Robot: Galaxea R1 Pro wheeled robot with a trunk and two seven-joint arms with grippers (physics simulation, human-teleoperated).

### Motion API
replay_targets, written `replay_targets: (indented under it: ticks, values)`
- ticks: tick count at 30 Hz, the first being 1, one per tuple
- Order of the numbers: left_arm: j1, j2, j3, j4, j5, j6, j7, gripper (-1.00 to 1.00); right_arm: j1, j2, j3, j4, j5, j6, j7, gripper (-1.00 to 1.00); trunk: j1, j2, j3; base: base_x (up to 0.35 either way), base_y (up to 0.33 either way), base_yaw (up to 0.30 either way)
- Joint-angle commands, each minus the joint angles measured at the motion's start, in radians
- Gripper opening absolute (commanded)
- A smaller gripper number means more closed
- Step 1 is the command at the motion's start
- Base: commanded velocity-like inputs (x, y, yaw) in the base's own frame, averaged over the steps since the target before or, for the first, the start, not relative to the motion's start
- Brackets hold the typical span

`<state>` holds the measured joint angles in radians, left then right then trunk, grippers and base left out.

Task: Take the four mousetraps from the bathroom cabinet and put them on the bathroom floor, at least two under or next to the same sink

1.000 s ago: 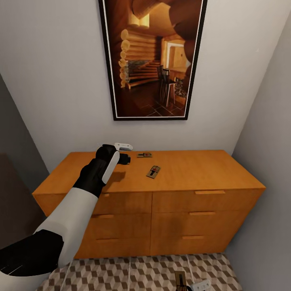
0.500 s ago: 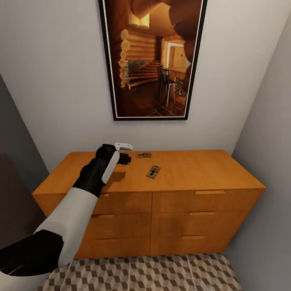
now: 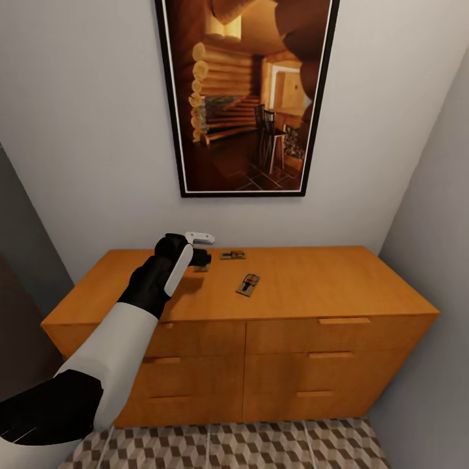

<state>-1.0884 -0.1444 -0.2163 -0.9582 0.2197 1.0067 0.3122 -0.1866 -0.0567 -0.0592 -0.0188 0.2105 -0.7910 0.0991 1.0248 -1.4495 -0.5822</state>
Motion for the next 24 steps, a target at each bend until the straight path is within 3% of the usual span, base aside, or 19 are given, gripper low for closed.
replay_targets:
  ticks: [1,13,24]
  values:
    - [-0.001,0.0,-0.002,0.0,0.01,0.003,0.01,1.0,-0.001,0.0,-0.007,0.0,-0.003,-0.003,0.011,-1.0,0.0,0.0,-0.001,0.106,0.0,0.0]
    - [-0.001,-0.001,-0.004,0.015,0.013,0.011,0.007,1.0,0.0,0.0,-0.007,0.0,-0.003,-0.005,0.012,-1.0,0.0,0.0,-0.001,0.054,0.0,0.0]
    - [-0.001,-0.002,-0.011,0.111,0.016,0.015,0.005,1.0,0.0,0.0,-0.007,0.0,-0.003,-0.005,0.012,-1.0,0.0,0.0,-0.001,0.001,0.0,0.0]
